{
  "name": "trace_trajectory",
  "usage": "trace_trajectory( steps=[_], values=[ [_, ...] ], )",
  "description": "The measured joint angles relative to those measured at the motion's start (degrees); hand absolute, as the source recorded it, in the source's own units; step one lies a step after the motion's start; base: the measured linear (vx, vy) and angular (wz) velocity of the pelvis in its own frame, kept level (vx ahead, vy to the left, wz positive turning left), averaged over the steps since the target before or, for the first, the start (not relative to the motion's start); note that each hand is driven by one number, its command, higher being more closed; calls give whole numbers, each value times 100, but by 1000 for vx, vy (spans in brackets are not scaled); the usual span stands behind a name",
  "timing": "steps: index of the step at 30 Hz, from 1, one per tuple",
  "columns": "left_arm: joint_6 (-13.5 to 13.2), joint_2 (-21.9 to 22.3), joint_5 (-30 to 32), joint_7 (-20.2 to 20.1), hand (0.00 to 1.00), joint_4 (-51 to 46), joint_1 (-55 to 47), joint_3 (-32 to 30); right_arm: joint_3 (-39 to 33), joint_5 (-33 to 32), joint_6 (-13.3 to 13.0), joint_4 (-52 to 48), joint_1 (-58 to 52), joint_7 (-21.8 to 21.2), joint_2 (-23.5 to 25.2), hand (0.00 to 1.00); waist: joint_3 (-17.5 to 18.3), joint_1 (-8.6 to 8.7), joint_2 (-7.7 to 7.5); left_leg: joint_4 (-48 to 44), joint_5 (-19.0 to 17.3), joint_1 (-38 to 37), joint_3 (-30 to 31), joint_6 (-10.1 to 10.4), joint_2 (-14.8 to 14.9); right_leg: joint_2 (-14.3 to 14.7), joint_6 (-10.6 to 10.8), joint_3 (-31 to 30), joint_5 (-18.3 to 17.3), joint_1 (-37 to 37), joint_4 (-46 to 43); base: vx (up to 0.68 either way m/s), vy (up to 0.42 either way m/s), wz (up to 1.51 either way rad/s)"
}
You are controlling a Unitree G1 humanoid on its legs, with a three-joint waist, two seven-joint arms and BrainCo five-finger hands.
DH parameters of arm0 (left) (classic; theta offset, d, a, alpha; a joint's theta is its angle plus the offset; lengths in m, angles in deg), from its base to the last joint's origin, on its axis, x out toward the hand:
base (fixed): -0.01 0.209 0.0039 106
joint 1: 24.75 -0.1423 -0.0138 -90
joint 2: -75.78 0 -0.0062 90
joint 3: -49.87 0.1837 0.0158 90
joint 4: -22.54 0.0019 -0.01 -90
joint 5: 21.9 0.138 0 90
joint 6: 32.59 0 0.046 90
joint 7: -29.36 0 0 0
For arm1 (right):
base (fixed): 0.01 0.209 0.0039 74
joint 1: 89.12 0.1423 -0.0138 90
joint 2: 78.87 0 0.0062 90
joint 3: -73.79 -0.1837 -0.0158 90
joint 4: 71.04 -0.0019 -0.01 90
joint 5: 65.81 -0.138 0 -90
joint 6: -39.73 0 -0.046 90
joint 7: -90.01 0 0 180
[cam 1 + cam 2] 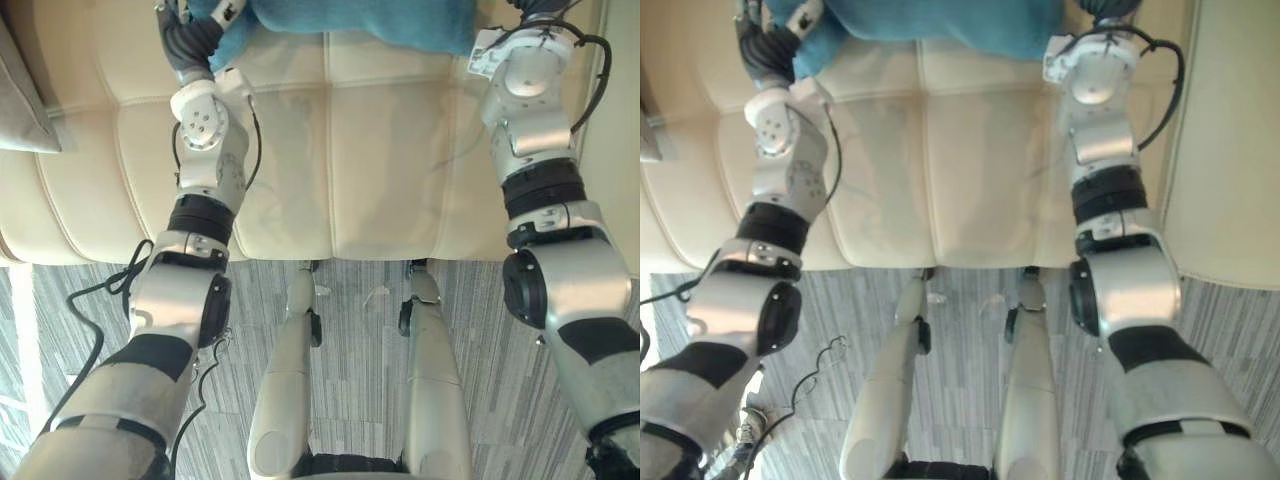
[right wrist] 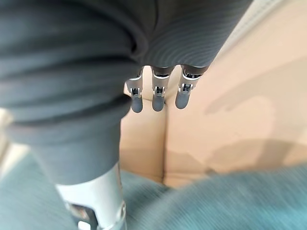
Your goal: Pick up cushions and gather them together orderly.
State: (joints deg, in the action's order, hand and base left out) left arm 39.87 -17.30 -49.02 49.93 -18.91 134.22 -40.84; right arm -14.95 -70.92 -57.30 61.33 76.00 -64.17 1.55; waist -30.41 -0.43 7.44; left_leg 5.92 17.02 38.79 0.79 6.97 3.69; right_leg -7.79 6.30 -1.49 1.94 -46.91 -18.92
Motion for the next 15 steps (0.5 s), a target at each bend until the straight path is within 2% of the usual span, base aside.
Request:
trace_trajectory(
  steps=[5,6,7,8,9,11,12,13,15],
  values=[
    [44,-726,253,-347,0,-923,-1001,14,-181,-133,-263,-1824,-1557,-333,-436,0,14,36,-36,0,-224,-668,-76,-45,13,-28,-19,22,-275,603,-172,25,-126,3],
    [37,-830,349,-441,0,-1258,-1353,14,-325,-217,-370,-2327,-2158,-464,-412,0,35,42,-81,0,-271,-881,-108,-90,13,-44,-33,49,-387,789,-244,79,-106,6],
    [35,-946,436,-548,0,-1686,-1851,9,-345,-229,-417,-2812,-2901,-596,-369,0,92,43,-189,-2,-353,-1151,-193,-92,18,-69,-52,66,-519,1014,-329,100,-109,6],
    [33,-955,462,-581,0,-1838,-2047,3,-340,-228,-426,-2999,-3182,-636,-363,0,102,49,-211,-2,-390,-1258,-200,-99,22,-71,-52,80,-559,1131,-335,134,-105,12],
    [30,-932,557,-684,0,-2254,-2720,16,-335,-226,-476,-3426,-4057,-822,-257,0,241,68,-291,-2,-477,-1539,-253,-109,25,-102,-52,161,-704,1444,-343,114,-77,11],
    [4,-856,726,-833,0,-2744,-3964,18,-336,-217,-584,-3639,-5335,-1097,215,0,1088,100,-519,-4,-701,-1519,-667,-82,128,-108,-84,226,-882,1422,-353,153,-67,10],
    [4,-806,795,-863,0,-2807,-4187,21,-350,-212,-599,-3709,-5628,-1171,291,0,1142,110,-541,-4,-690,-1604,-677,-94,142,-110,-90,263,-919,1534,-340,255,-76,16],
    [19,-598,985,-979,0,-2859,-4819,22,-334,-190,-637,-3736,-6369,-1425,529,0,1266,111,-665,-9,-675,-1897,-672,-95,146,-113,-79,318,-976,1865,-303,219,-61,17],
    [56,-354,1097,-1025,0,-2856,-5384,44,-335,-169,-644,-3715,-6939,-1582,806,0,1424,122,-734,-10,-715,-2080,-669,-86,147,-115,-75,388,-1013,2123,-226,183,-42,17]
  ],
)
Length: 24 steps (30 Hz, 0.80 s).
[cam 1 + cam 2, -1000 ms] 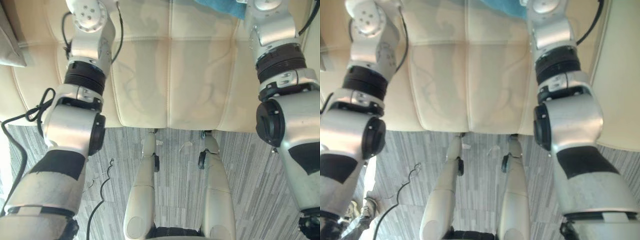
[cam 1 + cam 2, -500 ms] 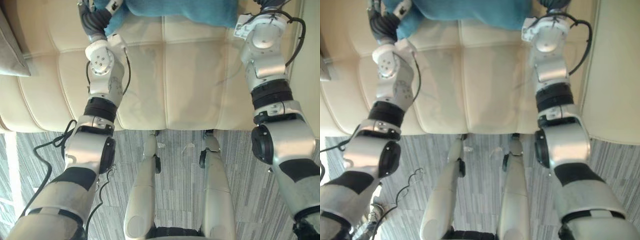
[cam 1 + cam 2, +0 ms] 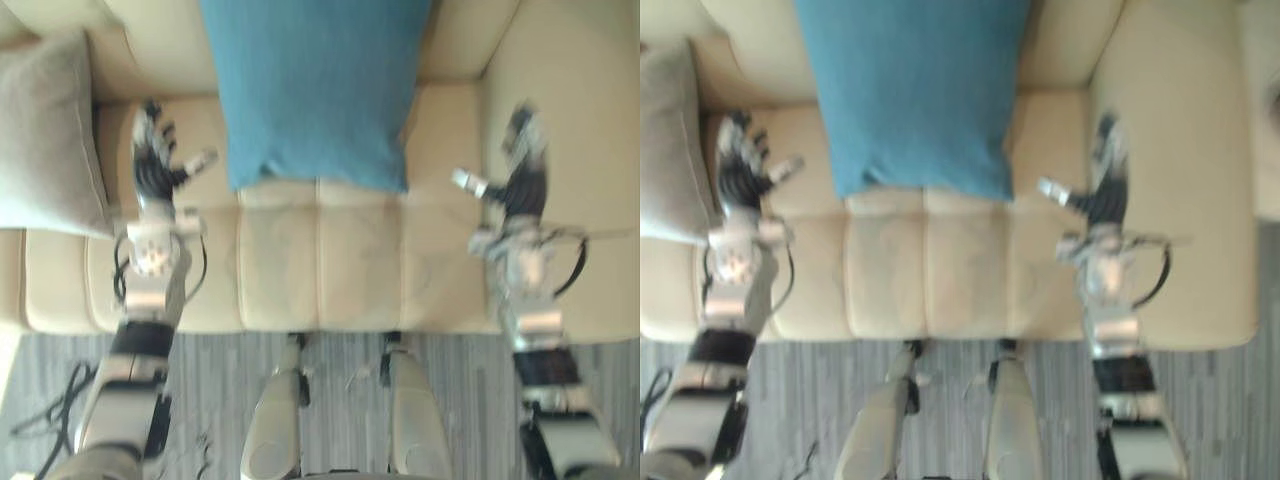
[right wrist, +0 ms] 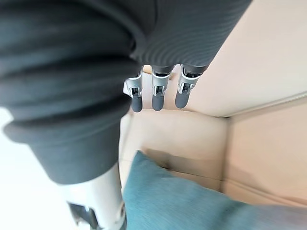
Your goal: Pick up cushions and gather them together orderly.
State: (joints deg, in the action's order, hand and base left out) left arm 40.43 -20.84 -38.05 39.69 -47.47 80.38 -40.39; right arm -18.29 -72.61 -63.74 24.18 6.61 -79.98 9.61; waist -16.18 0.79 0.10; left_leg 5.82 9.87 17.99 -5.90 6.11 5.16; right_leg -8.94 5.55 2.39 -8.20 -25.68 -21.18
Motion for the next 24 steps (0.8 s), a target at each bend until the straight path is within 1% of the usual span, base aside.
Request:
trace_trajectory(
  steps=[1,2,3,4,5,6,7,8,9,10,11,12,13,15,16,19,20,24],
  values=[
    [39,219,216,-127,0,10,-466,36,0,146,1,120,-420,-147,258,0,127,13,-67,-1,-28,-157,0,11,2,4,8,37,-12,218,105,145,-22,14],
    [41,310,288,-186,0,48,-639,38,1,224,-26,246,-582,-213,359,0,165,16,-94,-1,-34,-228,4,17,2,8,8,45,-12,330,160,175,-27,13],
    [122,521,535,-269,0,273,-965,57,-9,334,-29,733,-749,-326,588,0,296,22,-144,0,-34,-378,4,17,-10,9,8,99,-12,579,305,130,-26,12],
    [177,706,730,-325,0,610,-1200,73,-11,467,-14,1325,-849,-379,748,0,443,27,-153,-1,-83,-520,13,26,-26,14,8,176,-12,810,480,109,-22,10],
    [182,739,769,-332,0,675,-1250,71,-11,471,-14,1432,-862,-394,771,0,471,28,-152,-1,-101,-547,12,24,-31,18,8,183,-12,852,509,52,-6,3],
    [252,949,944,-366,0,1118,-1474,64,-14,506,16,2140,-946,-463,920,0,606,27,-131,0,-180,-731,12,9,-24,35,12,204,-8,1127,703,31,10,-1],
    [302,1089,1022,-422,0,1490,-1616,61,-67,654,53,2602,-1037,-515,1025,0,712,29,-105,1,-207,-841,18,4,-24,38,20,219,22,1291,816,0,0,0],
    [322,1138,1051,-437,0,1612,-1665,53,-101,689,55,2749,-1078,-530,1063,0,763,29,-90,1,-228,-867,20,7,-21,43,22,224,35,1328,868,0,0,0],
    [368,1298,1147,-460,0,2042,-1818,-55,-235,696,72,3245,-1157,-550,1167,0,857,29,-59,2,-273,-982,17,-6,-14,60,31,222,82,1491,1003,-58,44,-7],
    [401,1369,1210,-481,0,2382,-1884,-137,-322,735,119,3625,-1192,-547,1216,0,868,31,-59,3,-302,-1112,1,-5,-13,67,48,207,118,1627,1125,-54,39,-9],
    [412,1390,1233,-497,0,2496,-1928,-175,-371,793,137,3738,-1196,-545,1235,0,881,32,-58,3,-310,-1154,0,-2,-10,73,53,202,143,1678,1170,-70,45,-17],
    [457,1464,1278,-518,0,2843,-2042,-331,-492,907,178,4058,-1246,-537,1277,0,938,36,-52,5,-369,-1241,-24,2,-1,90,43,157,209,1796,1309,-46,32,-17],
    [500,1488,1283,-520,0,3000,-2102,-360,-528,904,215,4163,-1280,-536,1278,0,1014,38,-56,6,-384,-1246,-88,17,3,97,28,128,232,1808,1374,-55,48,-34],
    [586,1542,1288,-549,0,3342,-2260,-483,-702,877,267,4465,-1325,-524,1295,0,1061,37,-69,8,-443,-1373,-190,51,5,112,80,-14,323,1919,1539,-24,34,-35],
    [649,1575,1318,-552,0,3525,-2352,-546,-790,834,299,4631,-1337,-513,1291,0,1100,37,-64,10,-489,-1464,-294,11,3,112,101,-97,382,2021,1646,-24,33,-27],
    [669,1591,1388,-548,0,3689,-2426,-615,-895,787,385,4885,-1462,-508,1292,0,1196,47,-54,41,-524,-1603,-362,17,-17,105,115,-183,460,2177,1791,-22,28,-20],
    [669,1606,1387,-550,0,3706,-2441,-660,-903,707,399,4976,-1448,-506,1285,0,1236,45,-67,42,-552,-1656,-455,22,-14,115,119,-295,466,2173,1793,-15,20,-26],
    [667,1644,1381,-551,0,3709,-2431,-667,-889,610,404,4992,-1404,-515,1292,0,1235,39,-62,42,-608,-1776,-623,26,-19,133,119,-506,479,2168,1792,0,11,-31]
  ],
)
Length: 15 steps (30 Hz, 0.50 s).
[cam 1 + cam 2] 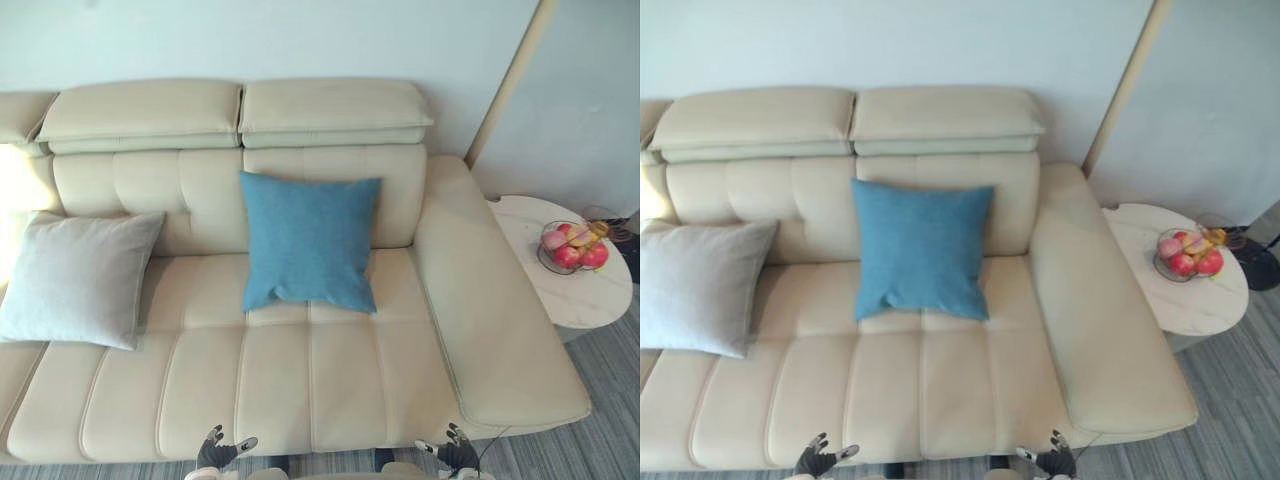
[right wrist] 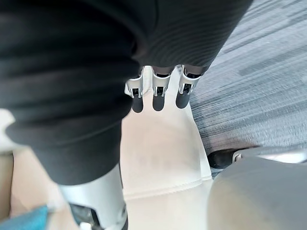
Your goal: Pick up cushions and gather them together orderly.
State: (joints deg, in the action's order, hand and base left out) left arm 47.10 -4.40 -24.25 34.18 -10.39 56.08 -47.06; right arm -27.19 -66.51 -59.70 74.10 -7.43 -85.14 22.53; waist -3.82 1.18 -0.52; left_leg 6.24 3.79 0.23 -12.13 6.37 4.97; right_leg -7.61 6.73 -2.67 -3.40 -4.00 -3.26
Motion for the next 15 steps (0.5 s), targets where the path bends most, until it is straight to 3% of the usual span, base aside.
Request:
trace_trajectory(
  steps=[6,7,9,10,11,12,13,14,15],
  values=[
    [-3,15,-14,11,0,-36,241,148,271,-37,57,-29,409,3,67,0,-236,-85,-164,-105,-72,-12,-496,6,23,84,29,-493,200,-351,-251,18,2,-43],
    [0,4,-12,19,0,-54,411,193,304,-29,57,-48,563,14,154,0,-377,-86,-240,-374,-135,114,-553,-75,79,115,-4,-382,267,-537,-536,-20,-19,-41],
    [5,82,-12,17,0,-222,559,240,403,27,60,-129,669,27,221,0,-443,-128,-222,-772,-259,293,-647,-162,236,207,3,-204,494,-730,-773,-63,-41,-26],
    [-19,131,-13,20,0,-413,648,239,512,71,83,-297,725,24,289,0,-514,-142,-135,-927,-281,399,-659,-204,412,199,-137,-49,-70,-1045,-2048,-55,-50,1],
    [-18,138,-13,20,0,-476,677,249,550,71,85,-318,706,25,317,0,-510,-128,-156,-968,-282,381,-590,-204,409,163,-176,16,-333,-1163,-2799,-14,-90,47],
    [-24,122,-12,23,0,-597,694,319,614,73,89,-316,672,25,353,0,-493,-120,-235,-1053,-279,397,-428,-201,360,42,-22,89,-555,-1180,-3886,-20,-152,89],
    [-21,51,-11,18,0,-681,686,395,763,75,87,-316,595,17,360,0,-398,-137,-385,-1262,-277,569,-191,-199,275,-151,58,52,-555,-1048,-4706,-44,-196,88],
    [-20,31,-11,17,0,-687,684,396,795,75,86,-319,602,18,360,0,-375,-138,-421,-1346,-276,651,-131,-197,255,-188,77,19,-474,-999,-4768,-95,-199,66],
    [-3,4,-8,20,0,-682,710,370,845,79,83,-330,671,23,352,0,-308,-147,-561,-1503,-268,829,-44,-163,227,-172,219,-54,-455,-966,-4595,-186,-157,17]
  ],
)
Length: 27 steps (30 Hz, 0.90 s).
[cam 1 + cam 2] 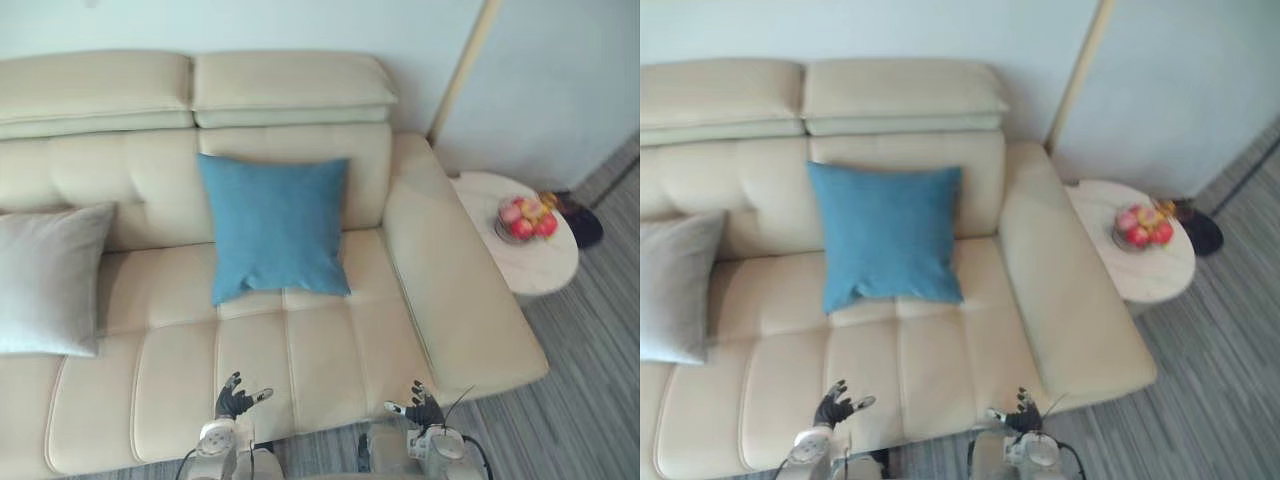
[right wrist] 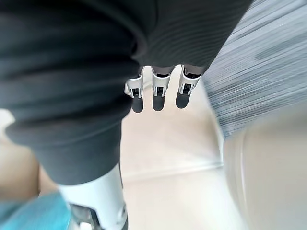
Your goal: Pick up cushions and gather them together orderly.
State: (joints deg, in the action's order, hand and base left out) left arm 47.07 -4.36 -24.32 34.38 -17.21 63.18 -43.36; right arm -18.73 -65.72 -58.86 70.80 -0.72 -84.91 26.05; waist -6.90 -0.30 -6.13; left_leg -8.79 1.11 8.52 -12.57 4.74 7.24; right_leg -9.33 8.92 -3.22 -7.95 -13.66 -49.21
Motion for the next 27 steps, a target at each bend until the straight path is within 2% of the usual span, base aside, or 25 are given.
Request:
trace_trajectory(
  steps=[1,2,3,4,6,7,8,9,10,11,12,13,14,16,18,19,21,22,24,25,27],
  values=[
    [54,102,2,33,0,42,-9,-89,56,2,4,-122,236,17,-95,0,-89,-91,307,-15,45,151,158,44,177,289,65,-3,-89,56,306,-163,-114,5],
    [69,142,2,31,0,56,-23,-85,58,2,-4,-175,266,22,-136,0,-118,-100,373,15,63,146,170,53,223,337,80,-3,-158,130,449,-195,-150,-11],
    [75,235,2,51,0,86,-75,-32,67,0,-9,-246,298,58,-176,0,-159,-131,392,10,209,184,76,165,313,324,16,-50,-550,302,636,-213,-264,-21],
    [107,259,1,91,0,115,-68,-5,81,-1,-40,-449,323,89,-126,0,-197,-220,275,-230,206,401,-49,167,307,244,-161,44,-1115,385,1057,-313,-360,-28],
    [112,285,-1,101,0,112,-23,-10,101,-4,-74,-614,383,108,-129,0,-263,-266,424,-404,237,606,-25,226,531,402,-277,231,-1287,527,1530,-287,-254,-30],
    [111,323,2,106,0,171,-19,-8,107,-1,-153,-598,442,128,-128,0,-345,-265,593,-427,328,643,11,346,717,611,-309,334,-1295,666,1864,-317,-169,-25],
    [111,353,2,114,0,237,-22,-5,102,-1,-156,-515,435,153,-132,0,-363,-210,680,-228,623,608,105,440,851,783,-493,420,-1268,708,2029,-338,-159,-12],
    [112,353,2,117,0,264,-21,2,94,-1,-156,-472,441,165,-138,0,-366,-189,690,-46,842,561,160,502,848,791,-537,469,-1244,706,2037,-359,-172,29],
    [110,349,10,106,0,310,-19,34,71,-1,-154,-352,341,175,-128,0,-349,-88,640,308,1254,526,374,577,761,711,-727,657,-1166,678,2158,-334,-124,41],
    [105,342,6,107,0,327,25,5,-11,-2,-138,-181,244,184,-207,0,-403,-40,521,-316,790,591,535,405,594,581,-939,727,-1083,630,2265,-320,-97,36],
    [109,337,4,107,0,339,23,-3,-33,-2,-123,-116,229,185,-228,0,-387,-38,514,-550,573,610,541,302,520,534,-956,727,-1037,598,2298,-286,-21,13],
    [113,350,0,105,0,405,16,13,-125,-1,-97,-78,118,180,-272,0,-359,23,534,-1140,24,612,530,202,379,466,-980,715,-898,548,2473,-217,20,3],
    [115,360,0,103,0,445,13,34,-150,-2,-97,-72,39,178,-292,0,-342,32,562,-1393,-248,577,522,204,343,457,-965,697,-791,517,2588,-221,79,-8],
    [128,360,-4,88,0,588,-28,33,-177,-4,-57,217,-123,111,-336,0,-279,29,661,-1719,-1038,156,427,146,301,464,-847,615,-529,458,2823,-115,150,-12],
    [146,355,3,84,0,664,-46,32,-301,-33,-36,308,-165,50,-362,0,-229,34,741,-1310,-1231,-108,362,290,266,479,-713,567,-471,409,2842,-82,186,-2],
    [199,337,4,77,0,679,-54,32,-306,-10,-21,362,-186,-12,-332,0,-211,43,685,-943,-1280,-257,353,275,159,426,-562,539,-341,463,2948,-107,222,1],
    [212,263,5,41,0,686,-136,43,-316,-8,5,470,-225,-80,-280,0,-121,46,651,-606,-1115,-418,325,189,13,348,-456,530,-106,625,3315,-65,169,4],
    [214,235,5,-5,0,736,-219,51,-355,-6,23,589,-262,-141,-236,0,43,47,606,-173,-927,-637,261,121,-111,270,-397,525,107,803,3721,-11,148,-3],
    [220,216,7,-26,0,819,-297,80,-384,-6,24,599,-338,-175,-228,0,210,55,610,123,-783,-705,282,54,-238,198,-337,527,300,905,4067,19,148,2],
    [221,212,6,-30,0,889,-291,93,-417,-10,30,649,-320,-177,-225,0,250,58,572,283,-670,-770,295,11,-314,144,-304,556,417,1008,4242,40,95,10],
    [230,182,13,-42,0,901,-302,100,-426,-10,37,660,-304,-179,-226,0,244,72,605,487,-543,-851,342,-26,-393,107,-290,592,539,1122,4446,24,60,13]
  ],
)
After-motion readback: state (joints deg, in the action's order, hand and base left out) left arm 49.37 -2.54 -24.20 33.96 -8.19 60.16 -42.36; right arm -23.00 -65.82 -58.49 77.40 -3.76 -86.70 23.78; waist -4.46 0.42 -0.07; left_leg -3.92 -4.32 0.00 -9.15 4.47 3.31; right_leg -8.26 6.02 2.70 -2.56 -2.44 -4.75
